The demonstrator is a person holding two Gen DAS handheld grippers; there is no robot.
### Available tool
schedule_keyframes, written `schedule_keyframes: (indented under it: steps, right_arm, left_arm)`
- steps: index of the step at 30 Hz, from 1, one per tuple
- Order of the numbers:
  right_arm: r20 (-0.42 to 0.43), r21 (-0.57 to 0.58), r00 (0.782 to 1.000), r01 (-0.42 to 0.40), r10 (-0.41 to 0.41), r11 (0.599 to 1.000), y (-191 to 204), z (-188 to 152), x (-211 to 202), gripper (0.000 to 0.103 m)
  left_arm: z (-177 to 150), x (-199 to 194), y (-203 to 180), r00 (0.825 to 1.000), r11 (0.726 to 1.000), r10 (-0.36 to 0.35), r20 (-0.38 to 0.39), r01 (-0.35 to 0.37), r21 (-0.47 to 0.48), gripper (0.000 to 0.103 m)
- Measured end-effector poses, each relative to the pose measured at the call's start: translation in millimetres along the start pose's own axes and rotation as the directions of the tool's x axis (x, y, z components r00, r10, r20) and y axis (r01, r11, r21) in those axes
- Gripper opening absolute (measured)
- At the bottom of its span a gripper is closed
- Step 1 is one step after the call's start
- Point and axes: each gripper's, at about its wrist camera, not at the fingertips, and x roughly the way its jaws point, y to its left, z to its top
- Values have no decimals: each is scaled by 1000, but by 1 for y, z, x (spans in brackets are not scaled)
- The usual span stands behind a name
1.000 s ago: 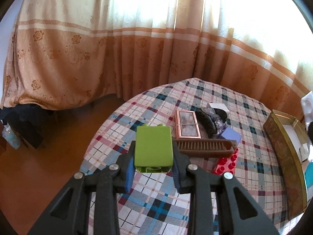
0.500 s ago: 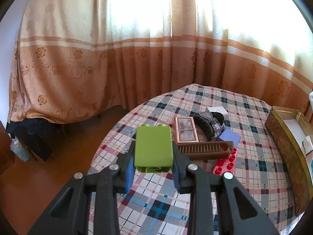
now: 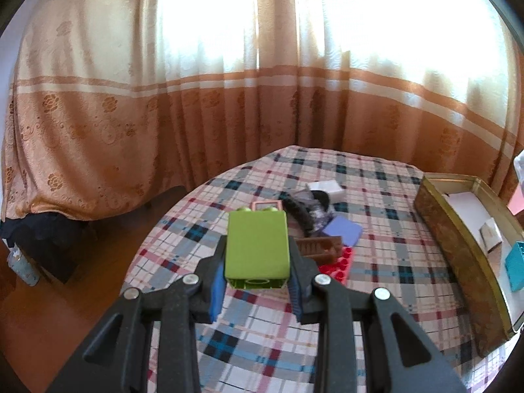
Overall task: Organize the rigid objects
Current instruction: 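Carry the lime-green block and clear lid over the gold tin with both grippers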
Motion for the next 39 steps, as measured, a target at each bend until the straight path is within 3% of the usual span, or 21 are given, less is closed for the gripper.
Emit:
schedule_keyframes:
  steps: [15,21,30,39]
  right_arm:
    - [-14,30,997,70,-70,997,-33,12,4,57]
    - [-22,46,991,134,-133,990,-63,22,5,57]
    - [-39,61,972,236,-233,970,-111,41,9,57]
    - [-102,29,965,246,-242,969,-143,54,27,57]
  left_arm:
    - [16,-20,-61,990,987,-138,42,134,87,31]
    - [24,-33,-94,971,966,-235,47,228,126,31]
    - [32,-39,-147,948,934,-317,22,309,178,31]
    - [28,-44,-195,932,902,-363,-14,355,247,31]
